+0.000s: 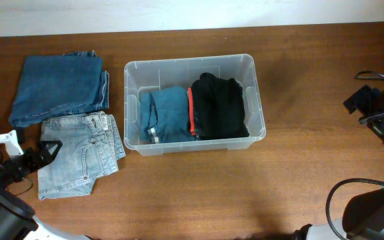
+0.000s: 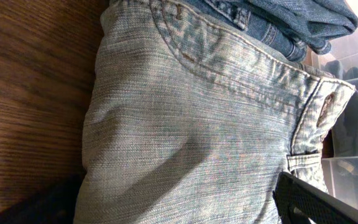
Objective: Pack container
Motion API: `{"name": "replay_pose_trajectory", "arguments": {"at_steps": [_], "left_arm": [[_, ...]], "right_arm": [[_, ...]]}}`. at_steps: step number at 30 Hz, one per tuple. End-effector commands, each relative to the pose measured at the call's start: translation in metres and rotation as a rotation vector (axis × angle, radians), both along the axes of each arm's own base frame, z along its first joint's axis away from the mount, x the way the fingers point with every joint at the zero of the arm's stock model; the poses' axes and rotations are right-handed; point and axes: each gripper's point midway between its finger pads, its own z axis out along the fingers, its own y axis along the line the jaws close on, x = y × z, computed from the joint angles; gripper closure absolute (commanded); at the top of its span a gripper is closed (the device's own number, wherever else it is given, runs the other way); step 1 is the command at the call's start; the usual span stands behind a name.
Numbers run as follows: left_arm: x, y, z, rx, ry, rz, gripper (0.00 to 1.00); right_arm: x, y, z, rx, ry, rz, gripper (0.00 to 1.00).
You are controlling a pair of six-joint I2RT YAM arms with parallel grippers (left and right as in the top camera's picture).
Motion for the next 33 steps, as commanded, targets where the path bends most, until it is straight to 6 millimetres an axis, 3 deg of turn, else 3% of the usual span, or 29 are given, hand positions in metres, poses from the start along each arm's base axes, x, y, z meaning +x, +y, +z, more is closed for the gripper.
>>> {"name": "replay_pose_trajectory", "arguments": {"at_steps": [1, 24, 30, 33], "left_arm": [[-0.033, -0.019, -0.057, -0.064, 0.223, 0.020, 0.01], [-0.008, -0.049, -0.048, -0.093, 0.154, -0.065, 0.01], [-0.007, -0.049, -0.048, -0.090, 0.152, -0.066, 0.44], [-0.006, -0.050, -0.046, -0.100, 0.141, -0.067, 0.50]], "right_arm": [[-0.003, -0.002, 0.003, -0.009, -0.009, -0.015, 0.02], [-0.003, -0.002, 0.003, -0.009, -0.009, -0.015, 0.02], [-0.003, -0.002, 0.003, -0.009, -0.009, -0.015, 0.02], [-0.003, -0.002, 0.003, -0.009, -0.009, -0.015, 0.02]]}}
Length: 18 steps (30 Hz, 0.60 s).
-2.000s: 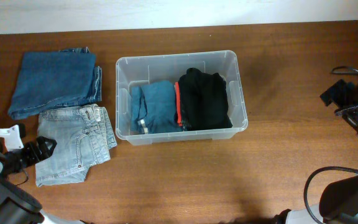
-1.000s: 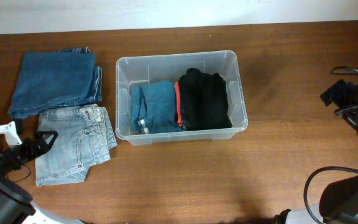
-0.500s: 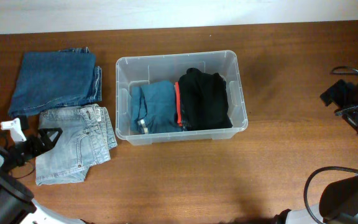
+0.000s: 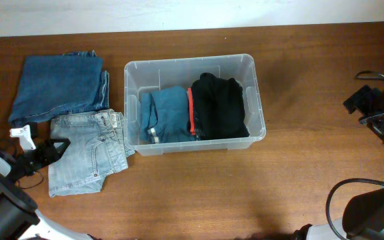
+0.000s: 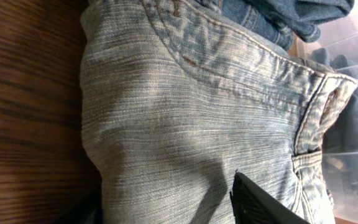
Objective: Pack container
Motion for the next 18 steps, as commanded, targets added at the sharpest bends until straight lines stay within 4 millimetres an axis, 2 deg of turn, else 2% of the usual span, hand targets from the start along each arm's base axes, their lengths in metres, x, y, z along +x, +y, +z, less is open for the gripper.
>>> {"name": "replay_pose_trajectory", "arguments": {"at_steps": [1, 2, 7, 9, 12, 16, 18], "left_arm": [[-0.020, -0.018, -0.035, -0.052, 0.134, 0.002, 0.61], [-0.019, -0.018, -0.034, -0.057, 0.124, 0.001, 0.73], [-0.015, -0.021, -0.029, -0.085, 0.099, 0.004, 0.99], [-0.013, -0.019, -0.028, -0.095, 0.107, 0.023, 0.99], [-0.007, -0.005, -0.019, -0.149, 0.125, 0.111, 0.99], [0.009, 0.012, 0.031, -0.314, -0.078, 0.150, 0.99], [0.010, 0.017, 0.045, -0.350, -0.116, 0.169, 0.99]], "right_arm": [[-0.003, -0.002, 0.003, -0.009, -0.009, -0.015, 0.02], [-0.003, -0.002, 0.003, -0.009, -0.009, -0.015, 0.02], [-0.003, -0.002, 0.003, -0.009, -0.009, -0.015, 0.02], [-0.003, -0.002, 0.003, -0.009, -0.009, -0.015, 0.02], [-0.003, -0.002, 0.003, -0.009, -0.009, -0.015, 0.02], [-0.003, -0.002, 0.003, -0.009, -0.009, -0.015, 0.01], [-0.003, -0.002, 0.003, -0.009, -0.009, -0.015, 0.02]]}}
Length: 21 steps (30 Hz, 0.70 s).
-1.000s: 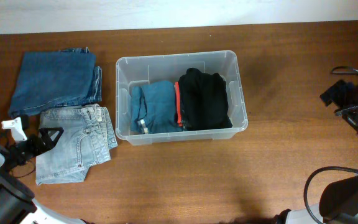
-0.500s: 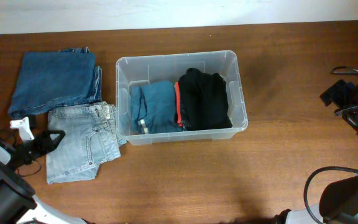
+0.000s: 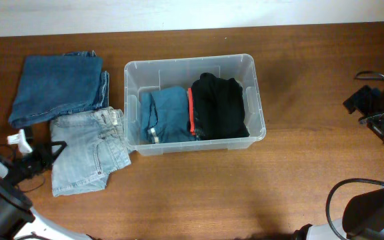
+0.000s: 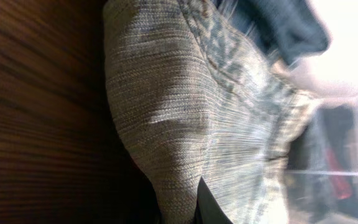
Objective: Pack container
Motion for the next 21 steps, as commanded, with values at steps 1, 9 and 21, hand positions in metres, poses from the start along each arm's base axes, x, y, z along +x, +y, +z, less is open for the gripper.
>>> {"name": "replay_pose_trajectory", "arguments": {"at_steps": [1, 9, 21], "left_arm": [[0.010, 0.017, 0.045, -0.117, -0.138, 0.068, 0.99], [0.017, 0.019, 0.166, -0.024, -0.336, 0.075, 0.99], [-0.045, -0.069, 0.366, 0.307, -0.694, 0.029, 0.99]], "right_arm": [[-0.003, -0.002, 0.003, -0.009, -0.009, -0.015, 0.02], [-0.003, -0.002, 0.003, -0.009, -0.009, -0.015, 0.01], [-0.003, -0.002, 0.003, -0.009, -0.009, -0.015, 0.02]]}}
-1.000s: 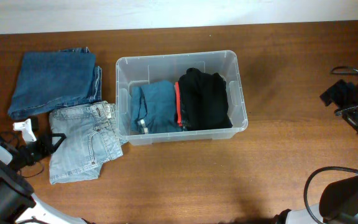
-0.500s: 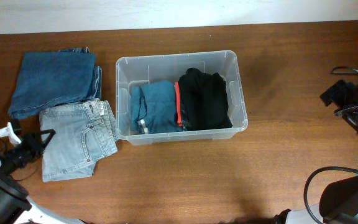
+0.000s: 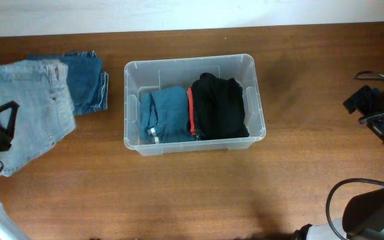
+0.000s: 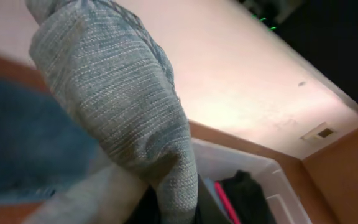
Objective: Pack container
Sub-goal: 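Lift the light-grey jeans and swing them right over the bin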
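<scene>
The light-wash jeans (image 3: 29, 110) hang lifted off the table at the far left, held by my left gripper, which is shut on them. In the left wrist view the light denim (image 4: 126, 112) fills the foreground, pinched between the jaws at the bottom edge. The clear plastic container (image 3: 255, 87) stands mid-table with folded blue jeans (image 3: 165, 115) and a black garment (image 3: 220, 107) with a red edge inside. Folded dark blue jeans (image 3: 85, 80) lie on the table left of the container, partly covered by the lifted pair. My right gripper is out of view.
The right arm's base and cables (image 3: 379, 107) sit at the far right edge. Brown wooden table (image 3: 199, 193) extends in front of the container. A pale wall (image 4: 260, 93) shows behind the container in the left wrist view.
My left gripper has lifted the light-wash jeans off the table. They now hang higher and further left, over part of the dark blue jeans.
The light jeans lay flat in front of the dark pair with my left gripper at their left edge. Then the gripper closed in on that edge and the jeans bunched toward the container. Now they are raised off the table in the gripper.
</scene>
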Motion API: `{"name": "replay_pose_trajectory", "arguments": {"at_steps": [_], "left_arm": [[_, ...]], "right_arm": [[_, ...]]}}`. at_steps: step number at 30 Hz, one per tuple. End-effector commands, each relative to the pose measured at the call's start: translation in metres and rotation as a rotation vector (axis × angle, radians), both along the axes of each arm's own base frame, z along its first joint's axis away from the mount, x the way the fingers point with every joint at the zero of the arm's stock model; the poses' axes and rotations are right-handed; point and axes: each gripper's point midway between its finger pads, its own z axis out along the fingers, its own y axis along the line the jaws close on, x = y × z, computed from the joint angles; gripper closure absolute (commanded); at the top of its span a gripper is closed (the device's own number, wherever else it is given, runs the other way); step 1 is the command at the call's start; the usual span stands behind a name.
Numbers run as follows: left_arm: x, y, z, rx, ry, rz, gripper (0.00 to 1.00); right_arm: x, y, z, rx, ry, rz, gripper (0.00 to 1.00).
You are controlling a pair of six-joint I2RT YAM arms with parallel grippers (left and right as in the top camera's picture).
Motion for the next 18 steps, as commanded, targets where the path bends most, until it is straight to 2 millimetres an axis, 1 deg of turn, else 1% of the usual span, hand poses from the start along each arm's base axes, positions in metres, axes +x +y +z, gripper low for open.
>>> {"name": "replay_pose_trajectory", "arguments": {"at_steps": [1, 3, 5, 7, 8, 10, 12, 13, 16, 18], "left_arm": [[-0.025, -0.052, 0.059, 0.069, -0.134, -0.092, 0.99], [-0.034, -0.071, 0.074, 0.104, -0.173, -0.116, 0.99], [-0.038, -0.085, 0.084, 0.108, -0.195, -0.138, 0.99], [-0.042, -0.103, 0.094, 0.117, -0.224, -0.182, 0.99], [-0.043, -0.116, 0.099, 0.122, -0.240, -0.220, 0.99], [-0.041, -0.128, 0.100, 0.109, -0.239, -0.250, 0.99], [-0.038, -0.146, 0.099, 0.097, -0.236, -0.302, 0.99], [-0.033, -0.157, 0.098, 0.088, -0.228, -0.328, 0.99], [-0.024, -0.178, 0.095, 0.082, -0.221, -0.366, 0.99], [-0.016, -0.196, 0.097, 0.063, -0.220, -0.393, 0.99]], "right_arm": [[-0.003, -0.002, 0.003, -0.009, -0.009, -0.015, 0.02], [-0.003, -0.002, 0.003, -0.009, -0.009, -0.015, 0.01], [-0.003, -0.002, 0.003, -0.009, -0.009, -0.015, 0.02], [-0.003, -0.002, 0.003, -0.009, -0.009, -0.015, 0.02], [-0.003, -0.002, 0.003, -0.009, -0.009, -0.015, 0.02], [-0.003, -0.002, 0.003, -0.009, -0.009, -0.015, 0.01], [-0.003, -0.002, 0.003, -0.009, -0.009, -0.015, 0.02], [-0.003, -0.002, 0.003, -0.009, -0.009, -0.015, 0.02], [-0.003, -0.002, 0.003, -0.009, -0.009, -0.015, 0.02], [-0.003, -0.002, 0.003, -0.009, -0.009, -0.015, 0.02]]}}
